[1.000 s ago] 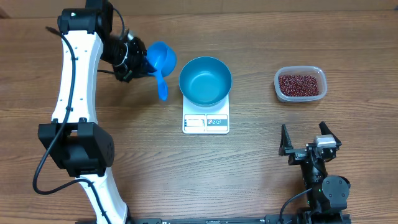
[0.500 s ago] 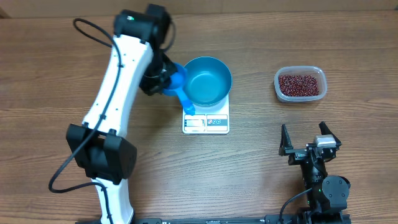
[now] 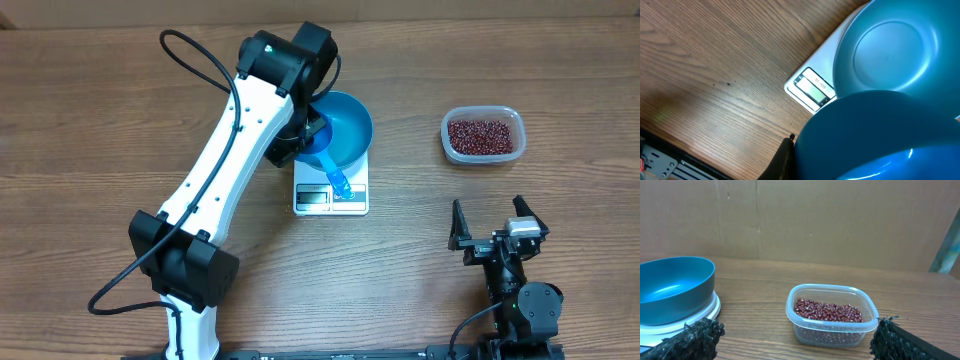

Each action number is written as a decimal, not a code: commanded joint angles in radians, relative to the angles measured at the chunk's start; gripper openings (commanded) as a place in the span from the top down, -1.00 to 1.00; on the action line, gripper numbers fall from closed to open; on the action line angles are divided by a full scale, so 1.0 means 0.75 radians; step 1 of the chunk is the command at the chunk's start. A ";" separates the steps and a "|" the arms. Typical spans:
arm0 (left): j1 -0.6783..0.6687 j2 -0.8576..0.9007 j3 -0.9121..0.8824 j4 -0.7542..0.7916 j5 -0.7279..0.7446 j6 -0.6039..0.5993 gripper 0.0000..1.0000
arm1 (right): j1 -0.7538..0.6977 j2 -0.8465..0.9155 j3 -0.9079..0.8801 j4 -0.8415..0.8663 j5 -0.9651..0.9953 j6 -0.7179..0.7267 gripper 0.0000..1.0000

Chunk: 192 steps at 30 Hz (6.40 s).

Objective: Scoop item into bowl and weigh 150g on scale
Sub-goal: 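Move the right gripper to the scoop handle above the bowl, then grasp the scoop with the right gripper and release the left gripper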

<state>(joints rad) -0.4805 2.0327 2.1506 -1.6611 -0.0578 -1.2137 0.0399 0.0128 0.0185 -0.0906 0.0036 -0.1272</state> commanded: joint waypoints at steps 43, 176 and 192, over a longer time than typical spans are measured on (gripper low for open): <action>-0.001 -0.038 0.032 0.064 0.103 -0.041 0.92 | -0.003 0.891 1.263 -0.839 -0.377 0.729 -1.00; -0.072 -0.038 0.031 0.290 0.309 -0.930 0.91 | 0.338 1.657 1.310 -0.219 -0.518 1.671 0.82; -0.069 -0.038 0.031 0.293 0.309 -0.924 -0.16 | 0.338 1.657 1.310 -0.220 -0.514 1.671 0.93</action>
<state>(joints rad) -0.5316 2.0327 2.1536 -1.4418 0.1936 -1.8980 0.2897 1.2510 0.9810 -0.2626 -0.4019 1.1255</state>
